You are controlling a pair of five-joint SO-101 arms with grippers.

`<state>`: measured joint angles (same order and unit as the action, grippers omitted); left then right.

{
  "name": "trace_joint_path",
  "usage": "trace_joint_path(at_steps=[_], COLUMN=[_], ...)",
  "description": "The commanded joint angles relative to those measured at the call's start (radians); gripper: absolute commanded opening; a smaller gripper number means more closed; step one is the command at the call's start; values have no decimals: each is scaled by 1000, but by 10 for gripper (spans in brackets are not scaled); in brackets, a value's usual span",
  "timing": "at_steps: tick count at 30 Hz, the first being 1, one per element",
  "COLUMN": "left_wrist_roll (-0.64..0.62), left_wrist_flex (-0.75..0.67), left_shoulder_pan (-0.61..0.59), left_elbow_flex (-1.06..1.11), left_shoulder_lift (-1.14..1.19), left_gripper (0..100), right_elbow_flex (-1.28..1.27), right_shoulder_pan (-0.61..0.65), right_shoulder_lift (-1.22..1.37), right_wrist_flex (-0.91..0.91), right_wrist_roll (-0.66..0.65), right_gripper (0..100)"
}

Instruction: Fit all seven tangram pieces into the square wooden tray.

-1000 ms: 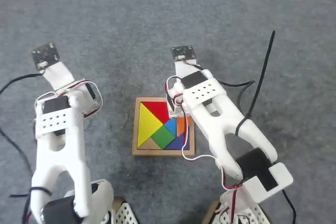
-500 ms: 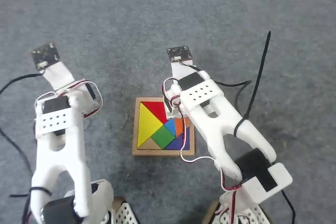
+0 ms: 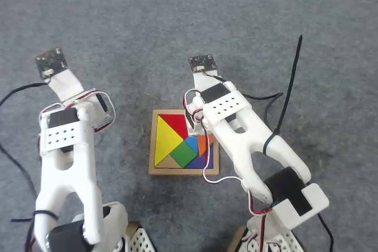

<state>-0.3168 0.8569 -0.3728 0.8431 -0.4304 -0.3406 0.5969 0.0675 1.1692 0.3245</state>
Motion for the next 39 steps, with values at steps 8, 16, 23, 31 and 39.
trace_joint_path(at_steps=[8, 16, 23, 31, 39], left_wrist_roll=[9, 9, 9, 9, 9], left_wrist_flex=[-20, -20, -20, -20, -20], left_shoulder_pan=[2, 2, 2, 2, 2], left_elbow_flex=[-5, -5, -5, -5, -5], left_shoulder_lift=[-31, -31, -31, -31, -31], left_gripper=[33, 33, 33, 33, 33], right_elbow_flex=[8, 6, 6, 6, 6], right_shoulder_pan=[-10, -10, -10, -10, -31], right_shoulder_lift=[-8, -8, -8, -8, -7], right_wrist_flex=[-18, -18, -10, -18, -19], right_wrist_roll=[9, 9, 6, 11, 41], right_gripper=[7, 7, 7, 9, 11])
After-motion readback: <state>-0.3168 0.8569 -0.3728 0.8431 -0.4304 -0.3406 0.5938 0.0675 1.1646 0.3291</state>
